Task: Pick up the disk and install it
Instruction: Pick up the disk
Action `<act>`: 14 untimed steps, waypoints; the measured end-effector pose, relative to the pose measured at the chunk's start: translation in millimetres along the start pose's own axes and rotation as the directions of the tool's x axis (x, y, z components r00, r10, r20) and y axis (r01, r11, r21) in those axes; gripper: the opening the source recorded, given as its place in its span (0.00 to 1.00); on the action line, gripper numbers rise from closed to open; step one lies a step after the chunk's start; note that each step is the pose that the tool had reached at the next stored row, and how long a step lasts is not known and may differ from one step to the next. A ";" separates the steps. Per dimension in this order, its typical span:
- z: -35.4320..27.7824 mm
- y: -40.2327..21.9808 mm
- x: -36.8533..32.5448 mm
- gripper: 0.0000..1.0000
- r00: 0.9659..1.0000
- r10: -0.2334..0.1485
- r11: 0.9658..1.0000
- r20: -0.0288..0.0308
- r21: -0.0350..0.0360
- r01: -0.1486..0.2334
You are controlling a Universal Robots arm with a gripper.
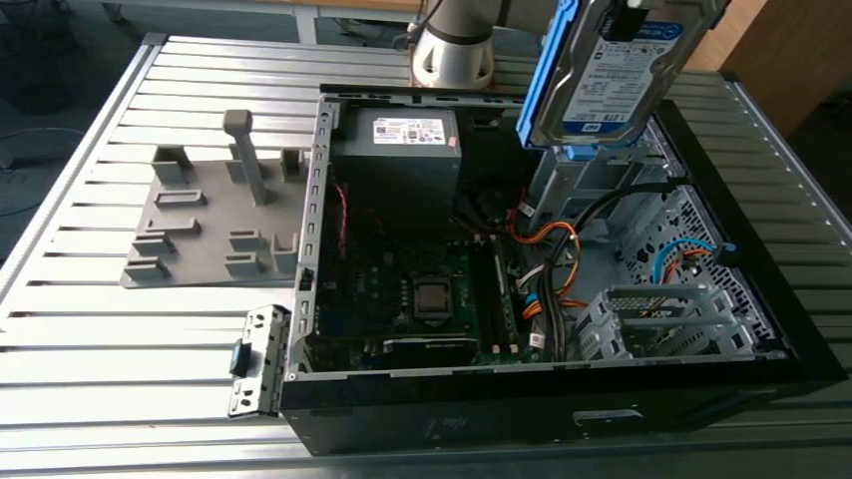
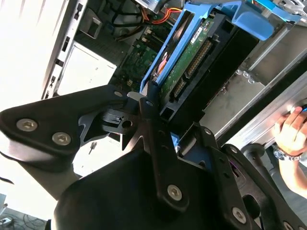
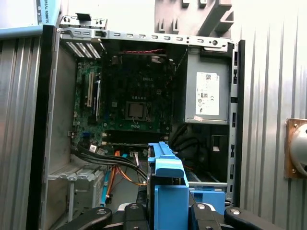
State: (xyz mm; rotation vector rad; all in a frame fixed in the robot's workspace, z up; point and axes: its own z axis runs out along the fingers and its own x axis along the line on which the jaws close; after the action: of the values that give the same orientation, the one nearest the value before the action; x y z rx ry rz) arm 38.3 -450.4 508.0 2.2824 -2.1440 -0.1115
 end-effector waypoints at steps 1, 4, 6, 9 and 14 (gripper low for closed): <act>0.0 -0.1 1.1 0.36 1.000 0.000 1.000 0.000 0.000 0.000; -0.2 -0.2 4.4 0.36 1.000 0.000 1.000 0.000 0.000 0.000; -0.2 -0.4 6.5 0.36 1.000 0.000 1.000 -0.001 0.000 0.000; -0.3 -0.6 9.9 0.36 1.000 0.000 1.000 -0.001 0.000 0.000; -0.5 -0.9 15.1 0.36 1.000 0.000 1.000 -0.001 0.000 0.000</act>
State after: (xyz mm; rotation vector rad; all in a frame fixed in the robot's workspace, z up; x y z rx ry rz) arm 40.1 -465.5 507.8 2.2817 -2.1434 -0.1101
